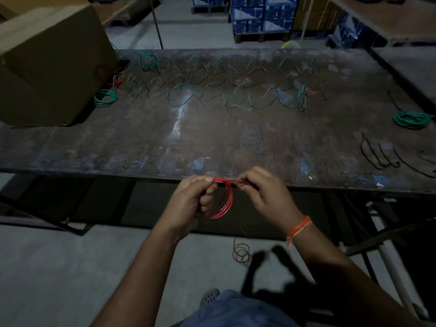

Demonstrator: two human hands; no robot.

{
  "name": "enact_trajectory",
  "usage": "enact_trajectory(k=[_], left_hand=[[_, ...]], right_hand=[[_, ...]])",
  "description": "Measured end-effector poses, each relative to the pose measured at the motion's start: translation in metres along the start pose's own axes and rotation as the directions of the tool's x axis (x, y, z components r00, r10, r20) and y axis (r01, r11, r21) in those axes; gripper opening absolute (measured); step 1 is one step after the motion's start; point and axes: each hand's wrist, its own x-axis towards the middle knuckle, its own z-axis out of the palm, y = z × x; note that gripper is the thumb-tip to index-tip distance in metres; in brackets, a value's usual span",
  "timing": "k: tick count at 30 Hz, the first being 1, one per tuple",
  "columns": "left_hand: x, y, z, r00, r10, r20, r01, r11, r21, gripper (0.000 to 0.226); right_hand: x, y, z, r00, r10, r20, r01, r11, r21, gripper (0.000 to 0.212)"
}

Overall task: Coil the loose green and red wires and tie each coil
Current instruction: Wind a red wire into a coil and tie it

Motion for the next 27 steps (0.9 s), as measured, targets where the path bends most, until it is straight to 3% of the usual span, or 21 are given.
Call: enact_trajectory(k=[3,6,9,10,11,12,13,14,15,16,17,18,19,20,21,22,23,24,25,26,27], left_hand=[[-0.001,0.003,-0.011,1.0,-0.03,0.0,0.029,0.975,-0.221,0.029],[-0.002,0.002,-0.009,0.996,-0.091,0.019,0.093,0.976,-0.196,0.03],[-0.005,0.002,-0.003,0.988,-0.144,0.05,0.152,0.961,-0.229,0.03],[-0.005,0.003,-0.003,0.988,-0.144,0.06,0.154,0.96,-0.234,0.03],[-0.005,0.004,-0.003,0.988,-0.138,0.063,0.149,0.963,-0.225,0.031],[-0.005,0.005,-0.003,0.989,-0.132,0.063,0.142,0.967,-0.21,0.032],[-0.005,0.006,-0.003,0.99,-0.125,0.062,0.135,0.97,-0.205,0.032],[-0.004,0.008,-0.003,0.992,-0.112,0.066,0.123,0.97,-0.211,0.031],[-0.004,0.009,-0.004,0.993,-0.094,0.076,0.109,0.968,-0.226,0.031],[-0.003,0.011,-0.005,0.993,-0.076,0.085,0.095,0.966,-0.239,0.033],[-0.002,0.014,-0.007,0.994,-0.062,0.093,0.083,0.966,-0.244,0.035],[-0.001,0.017,-0.01,0.994,-0.055,0.094,0.075,0.969,-0.236,0.036],[0.0,0.019,-0.014,0.995,-0.052,0.085,0.07,0.974,-0.218,0.037],[-0.001,0.02,-0.017,0.996,-0.053,0.068,0.066,0.979,-0.193,0.037],[-0.002,0.019,-0.02,0.997,-0.057,0.051,0.065,0.983,-0.172,0.038],[-0.003,0.018,-0.023,0.997,-0.06,0.039,0.066,0.984,-0.167,0.038],[-0.004,0.015,-0.025,0.998,-0.061,0.035,0.067,0.981,-0.182,0.037],[-0.004,0.013,-0.026,0.998,-0.06,0.036,0.066,0.976,-0.205,0.036],[-0.004,0.012,-0.027,0.998,-0.055,0.039,0.063,0.972,-0.226,0.035],[-0.003,0.012,-0.029,0.998,-0.047,0.045,0.057,0.969,-0.242,0.034],[-0.002,0.015,-0.032,0.998,-0.037,0.05,0.049,0.966,-0.253,0.033]], right_hand=[[-0.028,0.018,0.025,0.95,0.311,-0.028,-0.311,0.935,-0.17,0.006],[-0.044,0.021,0.044,0.868,0.458,0.193,-0.443,0.889,-0.119,0.019],[-0.035,0.036,0.05,0.621,0.625,0.473,-0.555,0.777,-0.297,0.027],[-0.031,0.042,0.052,0.539,0.693,0.478,-0.586,0.717,-0.378,0.02],[-0.028,0.048,0.056,0.505,0.76,0.41,-0.608,0.65,-0.455,0.018],[-0.021,0.053,0.062,0.535,0.794,0.287,-0.65,0.604,-0.461,0.021],[-0.014,0.053,0.069,0.583,0.798,0.153,-0.703,0.59,-0.397,0.02],[-0.008,0.052,0.076,0.591,0.802,0.089,-0.786,0.597,-0.159,0.014],[0.0,0.049,0.084,0.631,0.769,0.102,-0.775,0.619,0.126,0.01],[0.003,0.046,0.097,0.646,0.721,0.251,-0.755,0.554,0.35,0.011],[-0.002,0.038,0.107,0.654,0.608,0.45,-0.755,0.555,0.348,0.008],[-0.007,0.031,0.111,0.593,0.509,0.624,-0.774,0.575,0.267,0.007],[-0.013,0.03,0.106,0.477,0.472,0.741,-0.751,0.657,0.065,0.013],[-0.015,0.032,0.098,0.318,0.486,0.814,-0.689,0.708,-0.154,0.016],[-0.016,0.043,0.093,0.268,0.57,0.776,-0.623,0.717,-0.312,0.019],[-0.014,0.052,0.088,0.328,0.683,0.653,-0.56,0.697,-0.448,0.022],[-0.012,0.06,0.085,0.457,0.761,0.46,-0.547,0.649,-0.529,0.023],[-0.008,0.063,0.083,0.591,0.761,0.268,-0.585,0.633,-0.507,0.022],[-0.005,0.057,0.087,0.679,0.717,0.155,-0.609,0.669,-0.425,0.021],[-0.005,0.047,0.092,0.723,0.669,0.171,-0.598,0.731,-0.33,0.019],[-0.01,0.042,0.103,0.707,0.635,0.31,-0.599,0.771,-0.214,0.021]])
